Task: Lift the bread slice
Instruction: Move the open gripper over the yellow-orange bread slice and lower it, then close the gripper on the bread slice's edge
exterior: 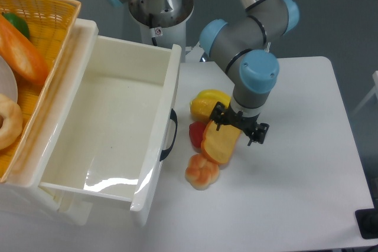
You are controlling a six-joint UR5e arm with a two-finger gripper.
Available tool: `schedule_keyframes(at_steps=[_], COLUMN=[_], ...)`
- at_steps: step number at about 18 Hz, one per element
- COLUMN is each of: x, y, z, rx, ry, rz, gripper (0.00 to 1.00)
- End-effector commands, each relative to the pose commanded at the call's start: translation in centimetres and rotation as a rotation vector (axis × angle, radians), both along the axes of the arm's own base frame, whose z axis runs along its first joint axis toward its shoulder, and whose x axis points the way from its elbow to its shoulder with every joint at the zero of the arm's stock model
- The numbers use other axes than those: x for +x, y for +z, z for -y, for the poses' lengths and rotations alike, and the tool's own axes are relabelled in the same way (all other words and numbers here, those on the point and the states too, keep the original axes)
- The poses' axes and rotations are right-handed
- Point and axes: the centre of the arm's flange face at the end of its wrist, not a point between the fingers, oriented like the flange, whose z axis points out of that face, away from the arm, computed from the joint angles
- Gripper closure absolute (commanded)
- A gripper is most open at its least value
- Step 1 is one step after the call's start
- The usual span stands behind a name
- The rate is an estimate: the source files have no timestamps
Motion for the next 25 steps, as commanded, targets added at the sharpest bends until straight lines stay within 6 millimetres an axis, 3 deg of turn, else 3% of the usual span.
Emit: schedule_keyframes(at_steps=[10, 17, 20, 25], x=[2.2, 2.4, 2.5, 2.7], y=[-1.1, -1.4, -1.8, -2.0], z=[-1.0, -1.0, -1.0, -0.6], rx=[-0.033, -0.042, -0.048, -0.071], ry=[0.049, 0.06, 0.06, 0.061], rz=[0.054, 0.073, 0.079, 0.11], gripper=[0.0, 0.01, 0.18, 0.77])
